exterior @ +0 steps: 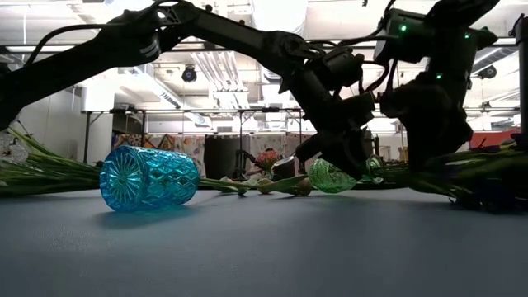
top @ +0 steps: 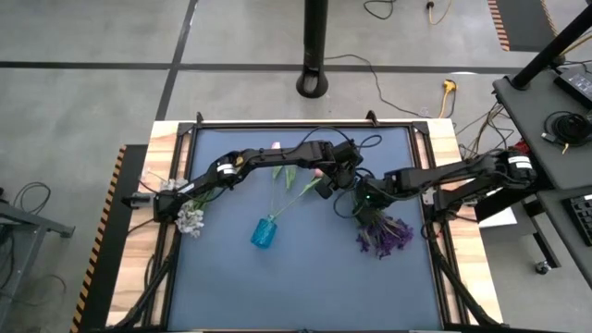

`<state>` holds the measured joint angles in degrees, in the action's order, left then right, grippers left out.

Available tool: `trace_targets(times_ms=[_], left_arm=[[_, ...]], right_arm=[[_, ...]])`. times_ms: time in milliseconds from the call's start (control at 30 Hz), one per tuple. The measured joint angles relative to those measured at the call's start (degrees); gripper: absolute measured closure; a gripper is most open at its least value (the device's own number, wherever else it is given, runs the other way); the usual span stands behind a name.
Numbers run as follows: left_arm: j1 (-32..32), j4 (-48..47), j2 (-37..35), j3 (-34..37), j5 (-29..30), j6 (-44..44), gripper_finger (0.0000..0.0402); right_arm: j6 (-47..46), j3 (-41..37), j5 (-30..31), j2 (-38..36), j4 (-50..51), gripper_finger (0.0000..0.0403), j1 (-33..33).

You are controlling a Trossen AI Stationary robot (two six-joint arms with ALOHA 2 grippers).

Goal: Sort flowers into vase by color
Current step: Put the green vase with flowers on the table

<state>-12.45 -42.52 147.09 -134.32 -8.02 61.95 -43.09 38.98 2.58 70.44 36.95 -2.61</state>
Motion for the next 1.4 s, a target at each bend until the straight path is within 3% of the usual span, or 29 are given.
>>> trace_targets(times_ms=[767,1100,1400], left_arm=[[1.7,-1.4,0.0,0.0,0.2,-2.8,0.0258],[1.9,-1.1,-0.1,0.0,-0.3,-3.6,0.0259],[2.1,-2.1,-0.5,-0.2,-3.5,-5.0,0.0259]], right_arm=[[0.7,0.0,-3.2,0.5,0.4,0.0285,0.0],[2.1,1.1,-4.3,-0.2,2.6,0.0339,0.0],[4.3,6.2,-4.7,-0.3,9.1,0.0349,-0.5]])
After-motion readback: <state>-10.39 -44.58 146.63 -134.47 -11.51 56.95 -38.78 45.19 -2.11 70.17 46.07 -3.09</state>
